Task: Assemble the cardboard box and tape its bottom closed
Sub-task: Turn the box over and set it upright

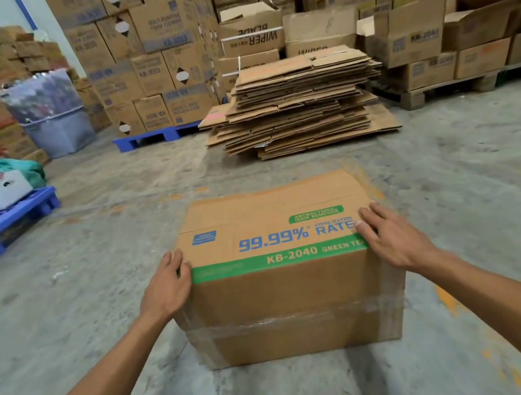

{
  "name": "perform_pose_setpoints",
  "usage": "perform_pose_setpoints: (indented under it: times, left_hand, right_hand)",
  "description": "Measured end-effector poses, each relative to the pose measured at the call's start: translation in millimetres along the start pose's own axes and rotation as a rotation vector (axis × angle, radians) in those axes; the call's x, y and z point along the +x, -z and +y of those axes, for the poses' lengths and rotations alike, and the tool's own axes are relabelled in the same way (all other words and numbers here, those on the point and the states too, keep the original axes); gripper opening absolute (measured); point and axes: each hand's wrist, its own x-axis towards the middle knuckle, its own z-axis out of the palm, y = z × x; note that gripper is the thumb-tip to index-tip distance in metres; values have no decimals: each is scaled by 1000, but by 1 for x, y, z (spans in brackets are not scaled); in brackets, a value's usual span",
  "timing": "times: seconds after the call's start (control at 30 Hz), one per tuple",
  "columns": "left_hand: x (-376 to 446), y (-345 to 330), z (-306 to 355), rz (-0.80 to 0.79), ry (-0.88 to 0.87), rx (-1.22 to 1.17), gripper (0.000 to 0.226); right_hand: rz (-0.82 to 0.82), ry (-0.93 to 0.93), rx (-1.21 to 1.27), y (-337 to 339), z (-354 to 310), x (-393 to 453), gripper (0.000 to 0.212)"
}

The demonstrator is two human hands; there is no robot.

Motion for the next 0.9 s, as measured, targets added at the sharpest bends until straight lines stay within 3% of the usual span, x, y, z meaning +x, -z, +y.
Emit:
perform_pose_setpoints:
  times: [0.1, 0.2, 0.3, 0.37, 0.47, 0.63, 0.73, 0.9]
  left_hand:
    - [15, 12, 13, -142, 61, 13, 72]
    - [22, 18, 26, -256, 143, -26, 72]
    - [29, 19, 27, -282, 176, -58, 78]
    - [35, 18, 25, -270, 186, -86, 81]
    - [44, 16, 20, -256, 179, -223, 86]
    - [49, 12, 14, -256, 198, -514, 81]
    - [45, 10, 14, -263, 167, -563, 78]
    - [37, 11, 22, -244, 127, -582, 72]
  right_hand:
    - [-148, -33, -97, 4, 3, 18, 77]
    - [-232, -49, -62, 12, 3, 31, 71]
    - [-221, -117, 279, 19, 11, 33, 79]
    - [-265, -305, 546, 20, 18, 30, 83]
    - [-354, -419, 645, 16, 25, 36, 57]
    - [-333, -538, 709, 16, 22, 51, 52]
    - [-314, -621, 753, 15, 27, 56, 61]
    - [-244, -563, 750, 14, 25, 55, 58]
